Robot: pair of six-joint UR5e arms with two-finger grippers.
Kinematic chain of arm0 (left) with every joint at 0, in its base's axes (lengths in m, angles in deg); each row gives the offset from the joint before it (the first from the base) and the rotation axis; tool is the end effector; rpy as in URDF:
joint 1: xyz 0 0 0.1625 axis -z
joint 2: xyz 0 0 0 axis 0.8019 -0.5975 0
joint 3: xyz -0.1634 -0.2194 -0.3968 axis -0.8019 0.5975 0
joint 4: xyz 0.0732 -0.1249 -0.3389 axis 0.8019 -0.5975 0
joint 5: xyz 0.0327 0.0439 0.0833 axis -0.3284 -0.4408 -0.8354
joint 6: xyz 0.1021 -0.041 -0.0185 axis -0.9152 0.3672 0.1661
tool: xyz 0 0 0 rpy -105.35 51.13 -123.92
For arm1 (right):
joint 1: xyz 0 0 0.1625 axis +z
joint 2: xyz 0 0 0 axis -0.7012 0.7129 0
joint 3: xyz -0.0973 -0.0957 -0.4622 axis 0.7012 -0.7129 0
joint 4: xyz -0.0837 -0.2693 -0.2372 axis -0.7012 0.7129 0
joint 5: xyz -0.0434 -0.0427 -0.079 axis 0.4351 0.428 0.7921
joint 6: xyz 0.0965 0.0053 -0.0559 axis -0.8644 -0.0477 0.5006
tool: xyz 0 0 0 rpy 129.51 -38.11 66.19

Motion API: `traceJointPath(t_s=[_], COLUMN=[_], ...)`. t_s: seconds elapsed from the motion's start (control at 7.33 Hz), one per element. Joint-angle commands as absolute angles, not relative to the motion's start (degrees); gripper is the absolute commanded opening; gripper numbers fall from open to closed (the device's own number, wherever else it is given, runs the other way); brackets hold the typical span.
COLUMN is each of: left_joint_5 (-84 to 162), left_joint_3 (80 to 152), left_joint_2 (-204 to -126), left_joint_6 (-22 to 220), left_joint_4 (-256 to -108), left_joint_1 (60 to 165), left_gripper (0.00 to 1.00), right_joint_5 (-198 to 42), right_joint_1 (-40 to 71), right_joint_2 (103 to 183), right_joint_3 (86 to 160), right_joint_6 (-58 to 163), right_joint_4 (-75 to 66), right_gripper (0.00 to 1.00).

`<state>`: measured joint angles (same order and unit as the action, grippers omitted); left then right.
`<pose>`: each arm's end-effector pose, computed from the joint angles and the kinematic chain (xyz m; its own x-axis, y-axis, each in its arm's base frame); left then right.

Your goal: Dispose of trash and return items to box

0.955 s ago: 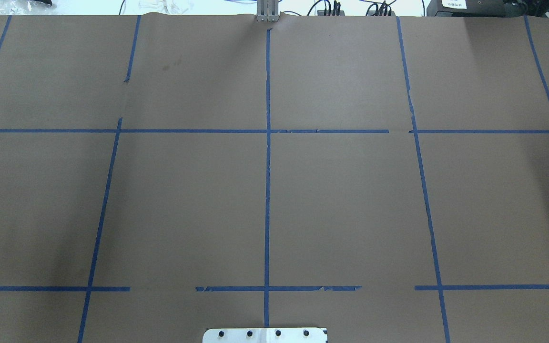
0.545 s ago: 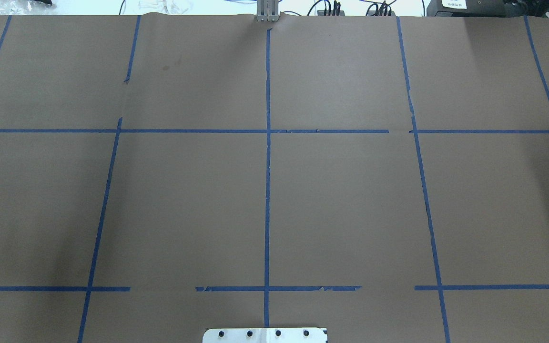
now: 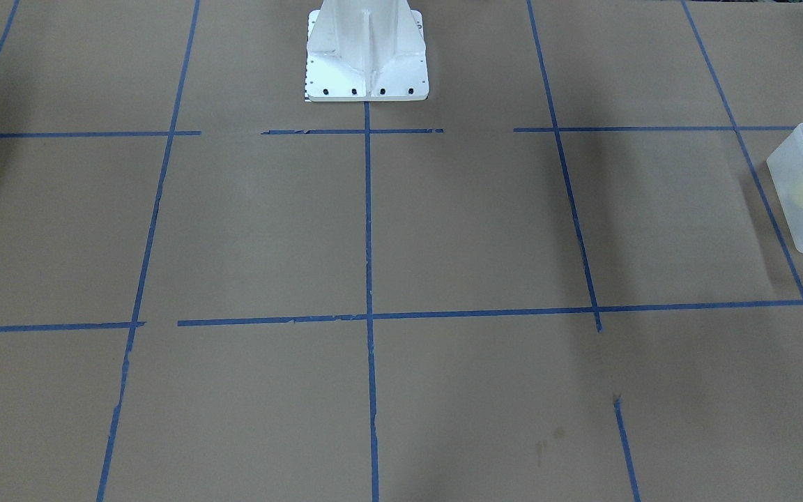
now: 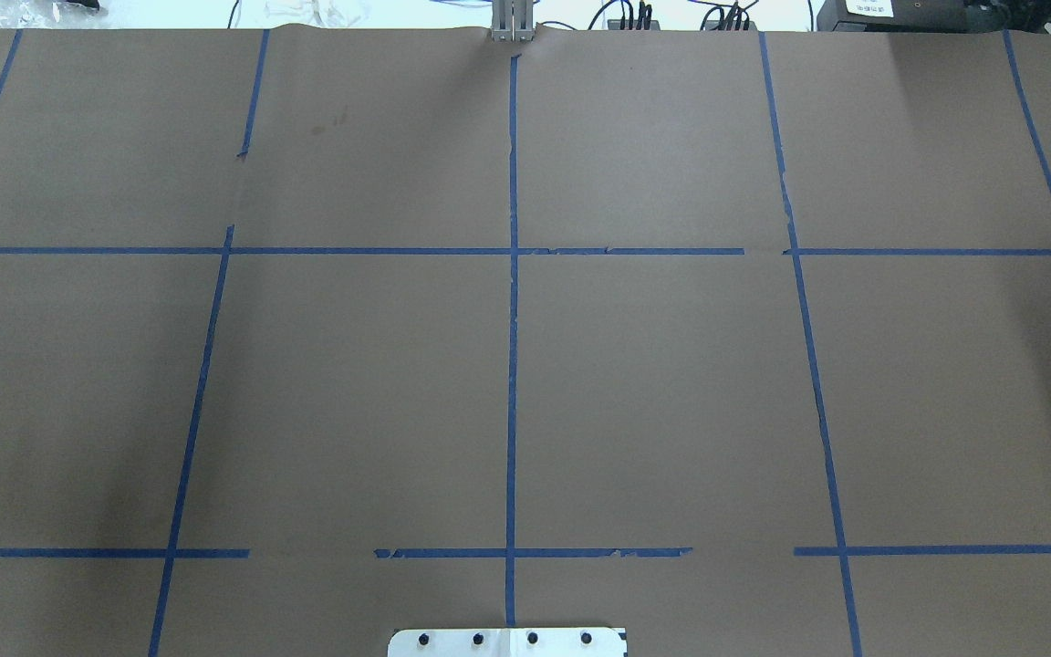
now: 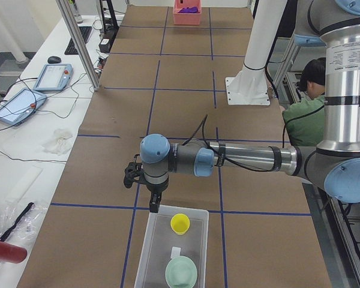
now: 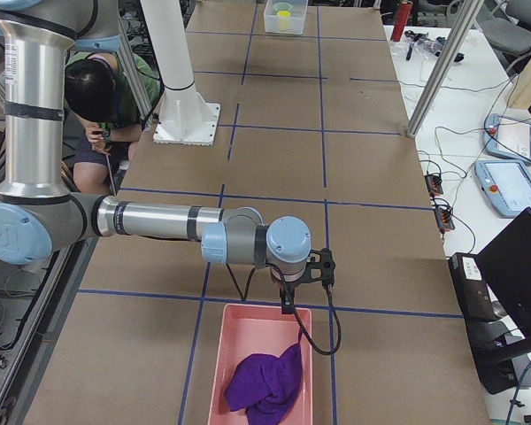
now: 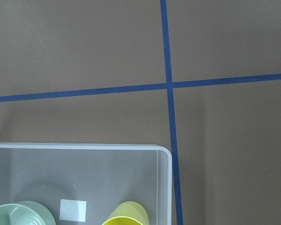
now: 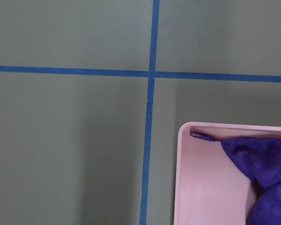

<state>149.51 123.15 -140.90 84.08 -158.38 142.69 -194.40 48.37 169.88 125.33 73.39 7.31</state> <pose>-0.0543 -0.4131 0.6946 0.7432 0.0781 -0.6644 -0.0130 0.9947 0.1023 0.0683 -0.3878 0.7187 0.6536 -0.0459 0.7554 -0.0036 0.9980 0.0638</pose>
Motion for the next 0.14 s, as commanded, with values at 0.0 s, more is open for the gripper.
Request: traceJointPath(t_s=[0.0], left_joint_5=[149.51], left_joint_3=[123.13], left_joint_2=[-140.93], left_joint_6=[84.07], left_joint_4=[-158.39], left_joint_1=[142.69], left_gripper=[1.0], right_joint_5=[-194.41], right_joint_1=[48.38], right_joint_2=[169.88], right_joint_3=[125.33], right_joint_6=[73.39], right_joint_4=[7.31], right_gripper=[1.0])
